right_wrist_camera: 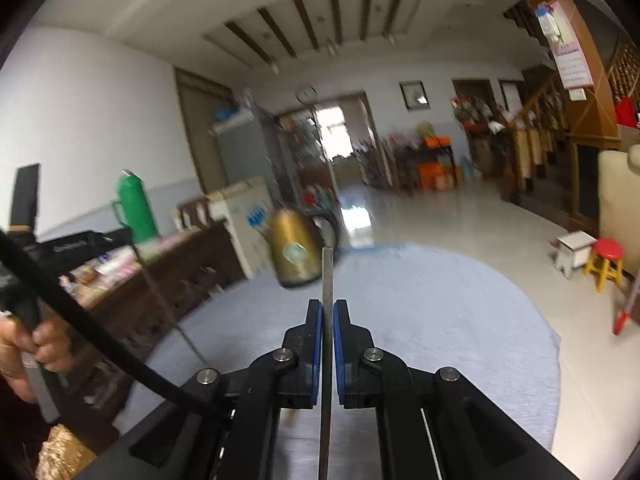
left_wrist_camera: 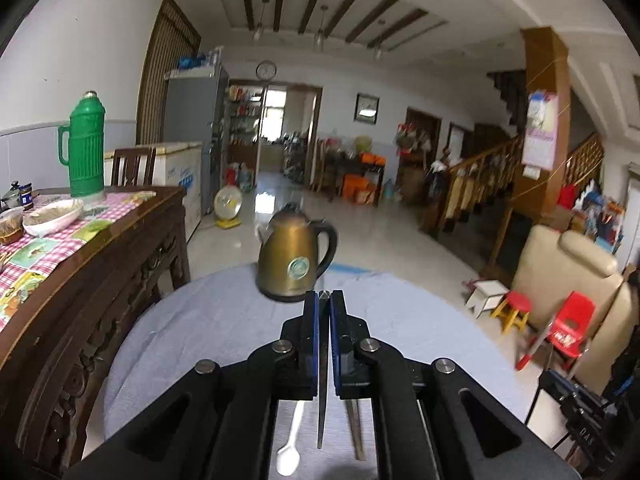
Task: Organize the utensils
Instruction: 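Lift the chopsticks with both tools and lower them into the grey cup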
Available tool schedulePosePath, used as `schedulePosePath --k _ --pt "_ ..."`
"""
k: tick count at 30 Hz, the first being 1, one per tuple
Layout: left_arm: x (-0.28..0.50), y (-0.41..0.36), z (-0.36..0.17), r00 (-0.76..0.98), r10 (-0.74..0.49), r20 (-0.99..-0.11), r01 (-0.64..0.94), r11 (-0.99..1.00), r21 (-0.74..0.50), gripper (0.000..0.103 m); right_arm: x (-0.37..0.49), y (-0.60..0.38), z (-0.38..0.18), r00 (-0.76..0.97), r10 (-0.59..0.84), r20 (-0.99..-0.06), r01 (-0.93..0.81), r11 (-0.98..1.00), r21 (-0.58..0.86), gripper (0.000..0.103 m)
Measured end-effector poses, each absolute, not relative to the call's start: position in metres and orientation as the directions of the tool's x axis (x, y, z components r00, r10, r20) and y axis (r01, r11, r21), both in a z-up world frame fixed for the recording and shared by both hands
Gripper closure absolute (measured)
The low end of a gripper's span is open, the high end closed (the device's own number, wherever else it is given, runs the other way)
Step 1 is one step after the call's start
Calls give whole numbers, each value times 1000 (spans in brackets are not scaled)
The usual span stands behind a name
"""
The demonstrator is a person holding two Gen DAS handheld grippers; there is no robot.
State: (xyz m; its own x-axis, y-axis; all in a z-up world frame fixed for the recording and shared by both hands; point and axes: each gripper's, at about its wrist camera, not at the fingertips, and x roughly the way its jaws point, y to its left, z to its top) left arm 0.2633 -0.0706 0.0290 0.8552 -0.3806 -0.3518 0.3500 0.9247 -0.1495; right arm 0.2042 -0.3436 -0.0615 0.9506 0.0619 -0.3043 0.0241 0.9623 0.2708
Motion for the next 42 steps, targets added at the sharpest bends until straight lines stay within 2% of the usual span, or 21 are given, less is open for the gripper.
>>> schedulePosePath --k 7,11,15,24,27,32,38,42 --pt "214 -55 53 854 -464 -236 419 881 -217 98 168 -303 -36 988 126 -85 -90 936 339 97" --pt "204 -56 47 845 -492 -209 441 863 -246 98 180 -279 -41 990 135 -52 -108 931 349 97" --pt "203 -55 35 833 -498 -241 432 858 -277 98 195 -257 -53 996 82 -41 -65 948 311 97" --pt "210 -51 7 823 -476 -311 389 870 -302 98 212 -254 -57 999 38 -13 -31 934 355 97" --pt "211 -53 0 822 -463 -331 378 879 -290 98 218 -250 -70 998 21 -51 -4 951 310 97" --pt "212 -53 -10 817 -449 -361 369 889 -272 98 219 -254 -79 997 16 -81 11 945 326 97" --pt "214 -52 -21 802 -451 -392 363 889 -281 98 194 -264 -46 1000 6 23 -14 933 360 97" --pt "213 -53 -25 796 -451 -403 359 888 -286 98 192 -256 -36 996 -46 74 20 947 319 97"
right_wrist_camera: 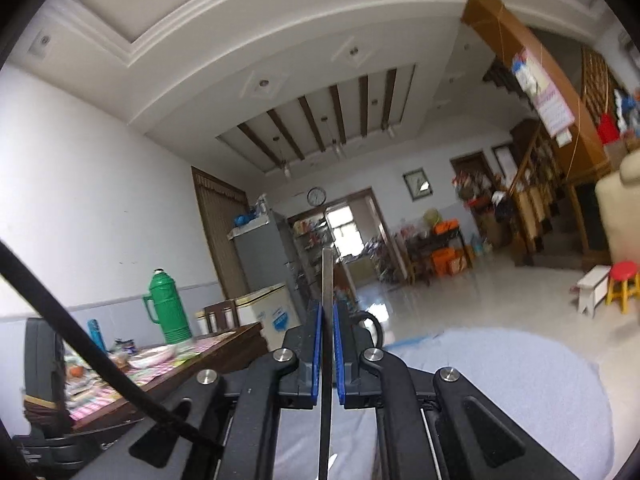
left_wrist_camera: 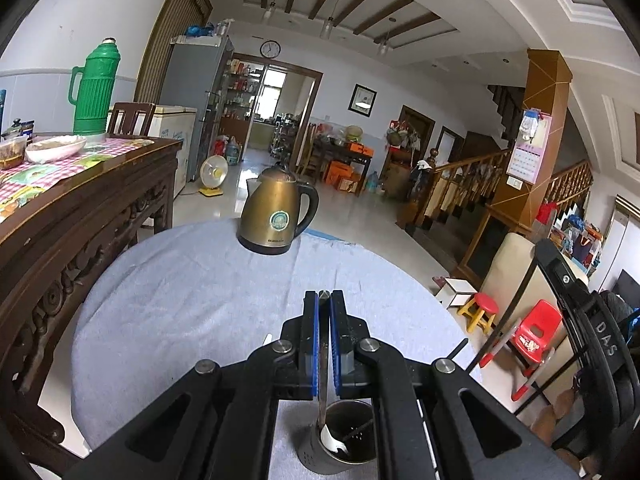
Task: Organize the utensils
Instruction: 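Lift the chopsticks with both tools and lower them into the grey cup, then open both tools to release the chopsticks and pull back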
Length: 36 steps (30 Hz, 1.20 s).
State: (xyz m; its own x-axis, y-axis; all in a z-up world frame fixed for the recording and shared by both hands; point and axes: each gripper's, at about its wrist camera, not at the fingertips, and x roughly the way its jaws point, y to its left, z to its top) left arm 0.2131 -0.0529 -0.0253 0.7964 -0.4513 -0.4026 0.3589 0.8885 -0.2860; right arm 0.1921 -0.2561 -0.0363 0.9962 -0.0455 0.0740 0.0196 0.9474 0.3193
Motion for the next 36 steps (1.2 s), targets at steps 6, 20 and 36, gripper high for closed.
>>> schedulePosePath --k 6,20,36 --pt "209 -52 -28 784 -452 -424 369 890 -268 97 209 -233 -70 999 -44 -25 49 976 213 97" --pt "185 -13 -28 813 -419 -404 352 907 -232 64 166 -277 -93 985 -24 -169 78 944 320 42" --pt "167 51 -56 807 -258 -531 146 959 -244 35 93 -354 -101 944 -187 -271 285 877 387 42"
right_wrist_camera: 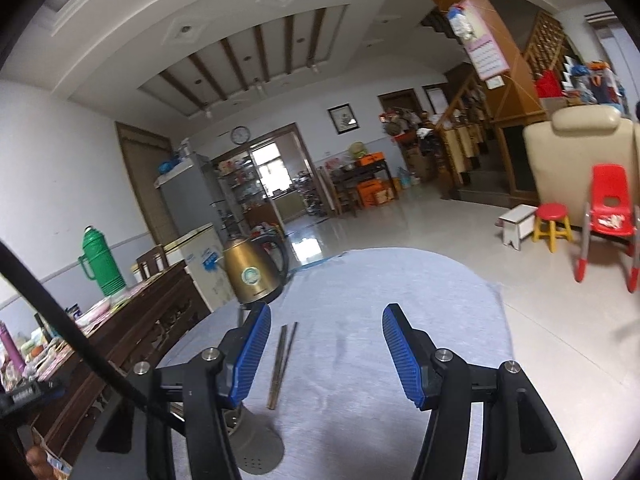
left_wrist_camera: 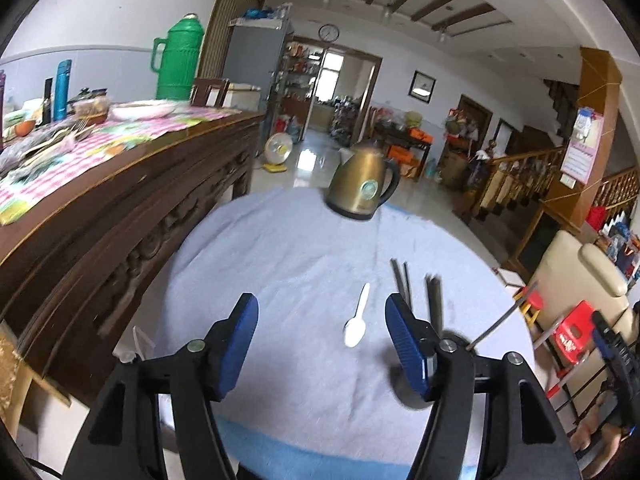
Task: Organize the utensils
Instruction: 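Open both tools to release the chopsticks and pull back, then move both open tools toward the white spoon and chopsticks on the cloth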
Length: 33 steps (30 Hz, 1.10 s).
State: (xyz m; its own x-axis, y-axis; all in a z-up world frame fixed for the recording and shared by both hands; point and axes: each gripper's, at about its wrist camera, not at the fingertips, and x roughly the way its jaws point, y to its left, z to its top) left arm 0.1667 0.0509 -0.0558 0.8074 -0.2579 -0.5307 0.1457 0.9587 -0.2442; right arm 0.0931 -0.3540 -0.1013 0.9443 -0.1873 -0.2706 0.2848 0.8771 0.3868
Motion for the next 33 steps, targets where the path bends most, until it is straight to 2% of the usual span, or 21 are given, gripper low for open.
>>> schedulePosePath --k 8,15,24,33 --pt "138 55 -71 752 -224 -620 124 972 -200 35 49 -364 -87 940 -219 -261 314 855 414 42" --pt "107 48 -67 760 -187 -623 154 982 -107 28 20 -358 -81 937 -212 -279 315 860 402 41" --pt "78 52 -64 753 -167 -637 155 985 -75 28 2 -346 -83 925 -183 -333 311 867 389 41" --pt "66 74 -44 786 -131 -604 98 991 -88 27 -15 -349 -75 919 -225 -324 341 866 365 41"
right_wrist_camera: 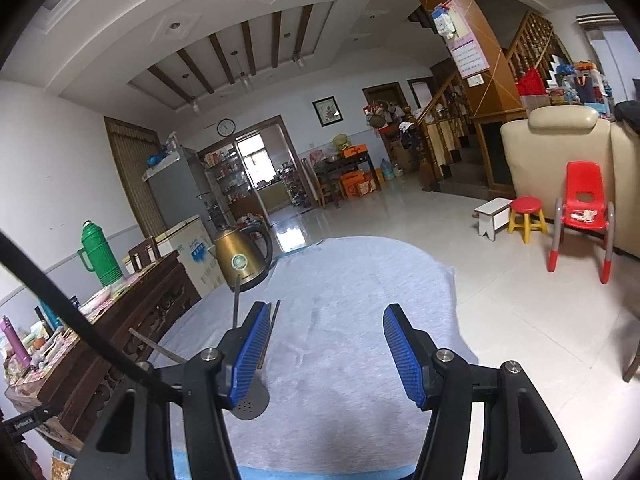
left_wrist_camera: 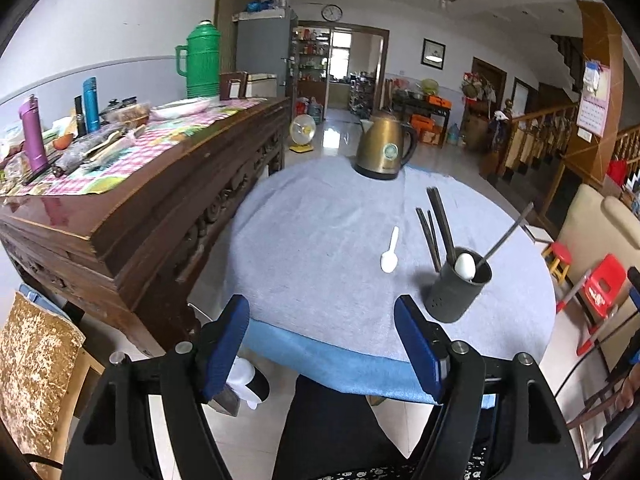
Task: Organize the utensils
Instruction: 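Move both open tools toward the white spoon and chopsticks on the cloth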
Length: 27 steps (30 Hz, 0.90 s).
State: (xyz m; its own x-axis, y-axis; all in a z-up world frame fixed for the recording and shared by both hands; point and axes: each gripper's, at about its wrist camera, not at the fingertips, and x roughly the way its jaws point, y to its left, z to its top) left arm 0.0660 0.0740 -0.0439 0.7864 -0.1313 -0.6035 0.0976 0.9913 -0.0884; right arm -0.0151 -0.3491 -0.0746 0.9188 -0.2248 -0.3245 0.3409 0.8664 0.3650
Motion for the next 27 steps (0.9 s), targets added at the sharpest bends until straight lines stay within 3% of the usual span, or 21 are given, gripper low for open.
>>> schedulePosePath --k 19,27 --pt "50 69 -18 817 -150 -557 124 989 -84 26 -38 -361 -42 920 -287 -268 368 868 334 40" --pt "49 79 -10 834 -92 -544 75 996 -54 24 -36 -359 -36 922 -277 -271 359 875 325 39"
